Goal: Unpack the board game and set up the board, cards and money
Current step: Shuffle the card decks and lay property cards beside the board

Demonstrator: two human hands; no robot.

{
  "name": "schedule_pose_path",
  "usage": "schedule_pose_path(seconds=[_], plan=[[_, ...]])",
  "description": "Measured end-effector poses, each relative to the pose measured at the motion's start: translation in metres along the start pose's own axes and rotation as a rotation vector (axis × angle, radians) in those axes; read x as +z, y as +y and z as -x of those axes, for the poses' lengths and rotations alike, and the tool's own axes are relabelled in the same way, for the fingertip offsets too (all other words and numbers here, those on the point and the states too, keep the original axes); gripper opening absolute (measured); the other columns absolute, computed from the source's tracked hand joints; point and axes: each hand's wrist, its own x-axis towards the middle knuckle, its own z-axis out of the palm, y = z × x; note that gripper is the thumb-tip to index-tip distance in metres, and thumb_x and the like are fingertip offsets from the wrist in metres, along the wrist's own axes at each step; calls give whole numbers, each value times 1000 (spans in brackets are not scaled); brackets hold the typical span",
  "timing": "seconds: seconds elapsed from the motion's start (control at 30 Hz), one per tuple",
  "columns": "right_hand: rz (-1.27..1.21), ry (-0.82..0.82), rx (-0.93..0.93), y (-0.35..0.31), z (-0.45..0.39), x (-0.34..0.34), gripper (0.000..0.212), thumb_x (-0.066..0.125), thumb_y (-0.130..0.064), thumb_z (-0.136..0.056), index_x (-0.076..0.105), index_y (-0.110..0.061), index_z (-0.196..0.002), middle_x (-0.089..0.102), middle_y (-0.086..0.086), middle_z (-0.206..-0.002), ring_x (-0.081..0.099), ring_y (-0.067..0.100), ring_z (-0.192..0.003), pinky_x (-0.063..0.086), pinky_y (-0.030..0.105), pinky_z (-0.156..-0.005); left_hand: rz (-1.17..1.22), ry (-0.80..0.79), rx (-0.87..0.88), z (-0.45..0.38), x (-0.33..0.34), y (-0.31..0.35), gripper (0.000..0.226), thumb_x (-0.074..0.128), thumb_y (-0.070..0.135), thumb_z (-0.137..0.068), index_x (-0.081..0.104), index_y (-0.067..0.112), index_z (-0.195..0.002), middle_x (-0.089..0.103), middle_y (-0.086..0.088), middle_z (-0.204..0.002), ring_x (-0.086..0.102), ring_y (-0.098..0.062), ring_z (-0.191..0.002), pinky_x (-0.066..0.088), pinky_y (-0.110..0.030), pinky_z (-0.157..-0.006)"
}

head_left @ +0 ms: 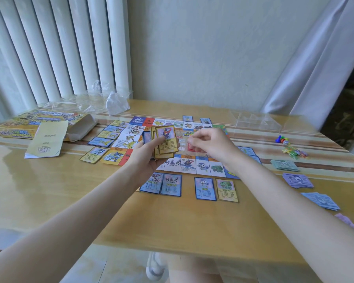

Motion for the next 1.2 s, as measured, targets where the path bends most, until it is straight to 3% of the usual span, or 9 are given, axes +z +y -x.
schedule_pose_path(seconds=[0.1, 0.27, 0.4, 0.5, 0.73, 0.8, 0.9, 1.07, 1.2], plan=[[-80, 0, -10, -3, -2, 4, 8, 63, -16, -88, 65, -13, -81, 66, 2, -76, 59, 11, -65, 51, 19, -61, -20, -36, -7, 3, 4, 1, 32, 66, 16, -85, 50, 5, -111, 69, -15, -100, 69, -23, -87, 56, -28, -69], [-129, 26, 1, -2, -4, 11, 12, 72, -18, -81, 62, -12, -76, 63, 3, -68, 59, 12, -58, 51, 23, -57, -90, -79, 1, 5, 7, 1, 42, 65, 17, -85, 50, 1, -121, 68, -11, -91, 68, -17, -75, 57, -24, -61], [-117, 36, 14, -2, -6, 7, 13, 72, -14, -81, 60, -10, -75, 63, 5, -66, 60, 12, -56, 49, 18, -51, -162, -158, 9, 7, 10, 4, 20, 63, 16, -87, 60, 4, -103, 68, -8, -86, 69, -13, -68, 57, -22, -62], [-128, 60, 27, -3, -7, 0, 13, 71, -9, -82, 61, -11, -73, 64, 4, -66, 59, 10, -54, 46, 15, -47, -125, -173, 9, 9, 16, 8, 18, 62, 19, -88, 61, 5, -99, 69, -8, -82, 69, -15, -71, 58, -23, -65], [-333, 194, 54, -6, -13, -23, 12, 62, 1, -86, 57, -7, -79, 65, 11, -75, 61, 13, -55, 50, 21, -51, -94, -160, 76, 5, 17, 35, 34, 55, 22, -93, 54, 1, -119, 70, -14, -104, 69, -23, -93, 58, -26, -71], [-330, 143, 58, -6, -13, -30, 15, 61, 7, -84, 54, -6, -90, 64, 12, -73, 60, 16, -56, 51, 21, -51, -60, -193, 95, 5, 12, 48, 32, 52, 21, -95, 54, 1, -120, 70, -15, -105, 69, -23, -96, 58, -28, -75], [-247, -42, 60, -2, -9, -29, 37, 62, 9, -83, 51, -11, -112, 62, 10, -68, 60, 16, -55, 54, 23, -55, -44, -192, 70, 6, 8, 52, 34, 53, 20, -94, 53, 0, -120, 70, -15, -105, 69, -25, -96, 58, -31, -77], [-107, -153, 27, 3, -1, -25, 27, 65, 5, -82, 61, -12, -103, 65, 7, -67, 61, 8, -52, 51, 18, -55, -59, -140, 12, 11, 8, 28, 34, 55, 20, -93, 53, 0, -121, 70, -16, -105, 69, -25, -96, 57, -31, -79], [-82, -178, 35, 10, 6, -26, 28, 66, 4, -82, 62, -11, -105, 65, 6, -65, 62, 10, -55, 52, 21, -57, -29, -97, -24, 14, 8, 12, 33, 54, 20, -94, 54, 1, -121, 72, -14, -99, 71, -21, -88, 59, -27, -64]])
